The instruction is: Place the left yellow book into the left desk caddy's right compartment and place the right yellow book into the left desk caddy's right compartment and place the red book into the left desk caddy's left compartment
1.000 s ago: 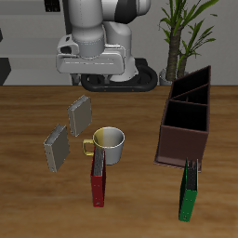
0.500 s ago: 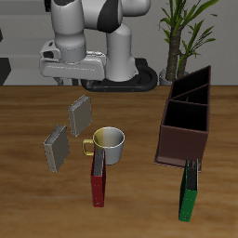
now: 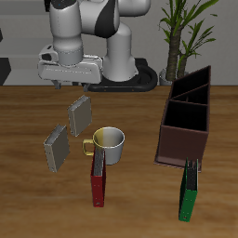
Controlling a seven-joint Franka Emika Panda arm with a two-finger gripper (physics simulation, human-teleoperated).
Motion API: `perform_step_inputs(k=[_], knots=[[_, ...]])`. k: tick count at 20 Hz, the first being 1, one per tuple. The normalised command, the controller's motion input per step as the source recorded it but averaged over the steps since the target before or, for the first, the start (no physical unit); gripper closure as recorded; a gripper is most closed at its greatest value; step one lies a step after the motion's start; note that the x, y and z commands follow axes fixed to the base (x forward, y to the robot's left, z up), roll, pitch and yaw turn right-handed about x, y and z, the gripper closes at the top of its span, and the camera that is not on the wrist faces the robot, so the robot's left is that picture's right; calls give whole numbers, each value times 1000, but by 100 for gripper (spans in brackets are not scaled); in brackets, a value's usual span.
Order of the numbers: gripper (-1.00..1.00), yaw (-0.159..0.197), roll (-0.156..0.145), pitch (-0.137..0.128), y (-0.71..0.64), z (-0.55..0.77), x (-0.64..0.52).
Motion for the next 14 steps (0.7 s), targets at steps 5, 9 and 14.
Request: perform_step_inputs(k=[5,9,14], knots=[[-100,-52,-23,-42,-7,-291,-123],[-100,-63,-47,-22,13,-375,-189],[-100,-28,-13,-19,-47,-222,-167]])
